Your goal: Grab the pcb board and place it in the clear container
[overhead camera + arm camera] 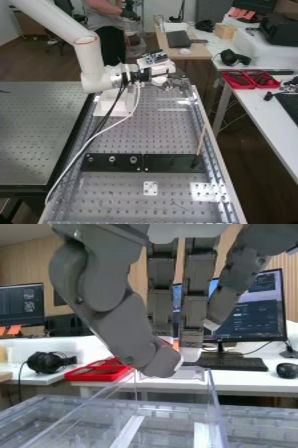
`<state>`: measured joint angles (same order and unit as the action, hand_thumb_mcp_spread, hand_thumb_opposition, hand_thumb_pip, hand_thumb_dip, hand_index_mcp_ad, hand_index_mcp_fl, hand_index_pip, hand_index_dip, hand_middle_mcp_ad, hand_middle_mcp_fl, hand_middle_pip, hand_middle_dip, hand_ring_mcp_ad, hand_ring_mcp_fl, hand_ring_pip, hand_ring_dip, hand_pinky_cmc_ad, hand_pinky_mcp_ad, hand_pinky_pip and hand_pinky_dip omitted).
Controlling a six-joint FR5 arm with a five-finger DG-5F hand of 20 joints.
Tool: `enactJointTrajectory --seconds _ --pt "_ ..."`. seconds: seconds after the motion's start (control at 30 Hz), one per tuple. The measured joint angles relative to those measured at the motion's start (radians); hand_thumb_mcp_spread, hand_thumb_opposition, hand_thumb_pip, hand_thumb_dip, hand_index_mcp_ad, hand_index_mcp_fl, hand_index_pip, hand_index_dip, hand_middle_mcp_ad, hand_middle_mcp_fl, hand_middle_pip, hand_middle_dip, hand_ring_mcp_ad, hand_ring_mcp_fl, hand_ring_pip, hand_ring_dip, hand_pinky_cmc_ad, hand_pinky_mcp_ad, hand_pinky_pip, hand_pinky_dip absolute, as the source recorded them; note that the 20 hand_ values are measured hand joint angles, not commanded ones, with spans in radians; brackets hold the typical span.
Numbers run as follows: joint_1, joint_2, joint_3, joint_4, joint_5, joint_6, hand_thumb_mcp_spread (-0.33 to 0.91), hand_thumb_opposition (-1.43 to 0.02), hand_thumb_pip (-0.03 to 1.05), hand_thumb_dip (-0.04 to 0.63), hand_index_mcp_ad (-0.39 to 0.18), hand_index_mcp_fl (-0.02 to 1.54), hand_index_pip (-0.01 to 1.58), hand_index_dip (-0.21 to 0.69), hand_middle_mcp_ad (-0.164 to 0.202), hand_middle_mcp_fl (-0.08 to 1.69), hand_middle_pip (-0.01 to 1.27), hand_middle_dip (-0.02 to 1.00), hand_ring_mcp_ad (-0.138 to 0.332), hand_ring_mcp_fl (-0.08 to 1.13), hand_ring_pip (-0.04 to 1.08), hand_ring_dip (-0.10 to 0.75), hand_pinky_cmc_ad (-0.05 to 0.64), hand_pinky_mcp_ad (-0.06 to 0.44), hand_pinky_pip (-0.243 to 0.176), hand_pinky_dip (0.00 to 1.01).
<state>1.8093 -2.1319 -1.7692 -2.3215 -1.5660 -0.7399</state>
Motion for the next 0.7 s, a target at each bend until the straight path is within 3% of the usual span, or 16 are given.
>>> enactJointTrajectory --seconds 0.43,0.5,0.6,0.67,0.7 --pt "0.016 -0.050 0.043 -0.059 0.012 0.019 0.70 -1.10 0.77 0.354 -0.227 0.44 0.38 0.012 0.051 0.66 0.97 0.86 0.089 0.67 0.30 0.576 0.527 0.278 0.087 0.66" --pt "0.015 -0.050 0.048 -0.069 0.011 0.019 0.67 -1.08 0.77 0.354 -0.230 0.39 0.38 0.012 0.042 0.65 0.94 0.86 0.089 0.61 0.30 0.576 0.515 0.278 0.087 0.66" --pt "0.012 -0.050 0.058 -0.097 0.009 0.017 0.56 -1.00 0.79 0.346 -0.227 0.24 0.39 0.012 0.049 0.71 0.79 0.86 0.087 0.50 0.30 0.572 0.513 0.272 0.075 0.66" --pt "0.010 -0.048 0.064 -0.117 0.007 0.015 0.53 -0.96 0.81 0.346 -0.230 0.21 0.40 0.012 0.049 0.61 0.72 0.82 0.089 0.43 0.30 0.557 0.513 0.272 0.075 0.68" --pt "0.008 -0.046 0.068 -0.131 0.007 0.013 0.52 -0.94 0.81 0.346 -0.230 0.17 0.41 0.012 0.049 0.56 0.71 0.81 0.093 0.39 0.31 0.553 0.517 0.272 0.056 0.70"
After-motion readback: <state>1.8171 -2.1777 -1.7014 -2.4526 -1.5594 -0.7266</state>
